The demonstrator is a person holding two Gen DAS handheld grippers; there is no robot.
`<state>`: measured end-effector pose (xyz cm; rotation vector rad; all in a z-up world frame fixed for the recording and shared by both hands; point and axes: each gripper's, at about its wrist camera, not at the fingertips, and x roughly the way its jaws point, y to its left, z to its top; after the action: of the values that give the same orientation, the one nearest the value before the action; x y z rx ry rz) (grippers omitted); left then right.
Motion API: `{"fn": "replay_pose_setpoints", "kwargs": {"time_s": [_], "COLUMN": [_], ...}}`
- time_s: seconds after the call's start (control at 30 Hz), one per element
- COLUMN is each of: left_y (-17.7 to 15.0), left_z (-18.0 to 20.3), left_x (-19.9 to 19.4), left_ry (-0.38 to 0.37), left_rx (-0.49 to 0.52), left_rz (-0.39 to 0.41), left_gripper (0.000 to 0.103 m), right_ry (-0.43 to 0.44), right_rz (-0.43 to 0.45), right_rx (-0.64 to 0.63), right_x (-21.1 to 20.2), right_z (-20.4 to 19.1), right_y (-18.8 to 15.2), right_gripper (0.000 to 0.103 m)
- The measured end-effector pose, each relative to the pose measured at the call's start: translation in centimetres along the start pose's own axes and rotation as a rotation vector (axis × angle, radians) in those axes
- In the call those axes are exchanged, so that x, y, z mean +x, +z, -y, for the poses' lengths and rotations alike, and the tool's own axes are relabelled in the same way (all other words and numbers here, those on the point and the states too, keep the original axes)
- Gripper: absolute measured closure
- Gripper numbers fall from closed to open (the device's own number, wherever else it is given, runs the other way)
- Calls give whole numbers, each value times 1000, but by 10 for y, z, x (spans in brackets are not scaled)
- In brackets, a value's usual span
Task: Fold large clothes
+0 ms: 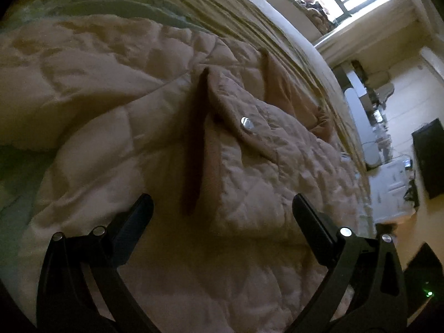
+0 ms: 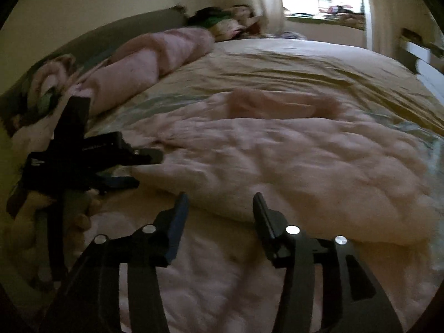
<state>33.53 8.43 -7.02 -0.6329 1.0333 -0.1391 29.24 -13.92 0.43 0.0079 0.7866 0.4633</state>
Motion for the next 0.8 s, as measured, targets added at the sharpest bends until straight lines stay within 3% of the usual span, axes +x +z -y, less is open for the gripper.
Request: {"fn": "replay_pose_setpoints", "kwargs": {"time_s": [0.03, 0.07, 0.13, 0.17, 0.23, 0.33, 0.4, 0.53, 0.7, 0.8], "left_y": [0, 1, -3, -5, -7, -3, -4, -9, -17, -20], "left_z": [7, 13, 32, 40, 57, 66, 68, 50, 28, 22], "left_x": [2, 3, -1, -6, -24, -51, -57, -38, -6, 4], "left_ry": [31, 60, 117, 131, 158, 201, 230, 304, 332, 337], "left_rx": [44, 83, 191, 239, 323, 364, 389, 378, 331, 326], "left_rz": [19, 26, 47, 62, 133, 248, 283, 221, 143, 131], "left_gripper": [35, 61, 80, 84, 85, 86, 86, 86, 85, 84], "right_ry": [-35, -73, -129, -160, -205, -279, -294, -291, -294, -335], "right_rz": [2, 6, 14, 19, 24, 29, 33, -23, -144, -183], "right_rx": [8, 18, 40, 57, 97, 154, 176, 224, 280, 245], "right_x": [-7, -15, -26, -32, -36, -38, -35, -3, 35, 51], "right_z": [10, 22, 43, 56, 79, 107, 117, 134, 152, 149], "right_y": [-3, -6, -10, -11, -11, -5, 3, 19, 16, 8], "right_gripper": [54, 54, 54, 54, 54, 54, 51, 50, 43, 42]}}
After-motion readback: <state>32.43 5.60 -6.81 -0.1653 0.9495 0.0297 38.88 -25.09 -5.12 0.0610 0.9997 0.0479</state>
